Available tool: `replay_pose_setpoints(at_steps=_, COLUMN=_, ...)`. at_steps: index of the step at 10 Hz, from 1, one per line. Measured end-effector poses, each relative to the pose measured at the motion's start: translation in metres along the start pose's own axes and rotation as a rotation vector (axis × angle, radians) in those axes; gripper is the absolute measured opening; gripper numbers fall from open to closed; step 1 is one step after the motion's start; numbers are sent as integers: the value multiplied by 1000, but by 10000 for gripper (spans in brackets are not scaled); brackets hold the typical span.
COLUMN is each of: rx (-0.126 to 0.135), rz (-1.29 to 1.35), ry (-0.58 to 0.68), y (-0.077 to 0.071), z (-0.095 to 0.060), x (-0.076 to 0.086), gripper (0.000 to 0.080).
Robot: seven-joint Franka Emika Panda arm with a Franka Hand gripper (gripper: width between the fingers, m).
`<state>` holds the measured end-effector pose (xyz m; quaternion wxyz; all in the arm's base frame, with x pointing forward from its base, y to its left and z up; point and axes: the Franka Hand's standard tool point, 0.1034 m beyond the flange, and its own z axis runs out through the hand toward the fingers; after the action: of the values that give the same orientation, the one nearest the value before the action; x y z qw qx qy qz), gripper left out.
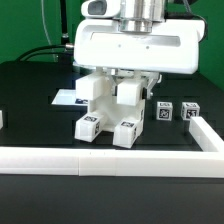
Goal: Assemble chair
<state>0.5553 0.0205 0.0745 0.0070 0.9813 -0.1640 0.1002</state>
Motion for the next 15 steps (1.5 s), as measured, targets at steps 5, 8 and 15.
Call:
replay_pose_setpoints(at_steps=5, rx=-1, rz=-25, ry=1, y=3, z=0, x=3, gripper=648)
replay_pose_setpoints(at_steps=8, rx=-8, rz=-46, ry=-3, y=7, z=4, x=2, gripper=649)
replay_pose_setpoints(at_steps=15, rx=8, rz=-172, ry=-35, y=24, z=-24, x=26, gripper=649)
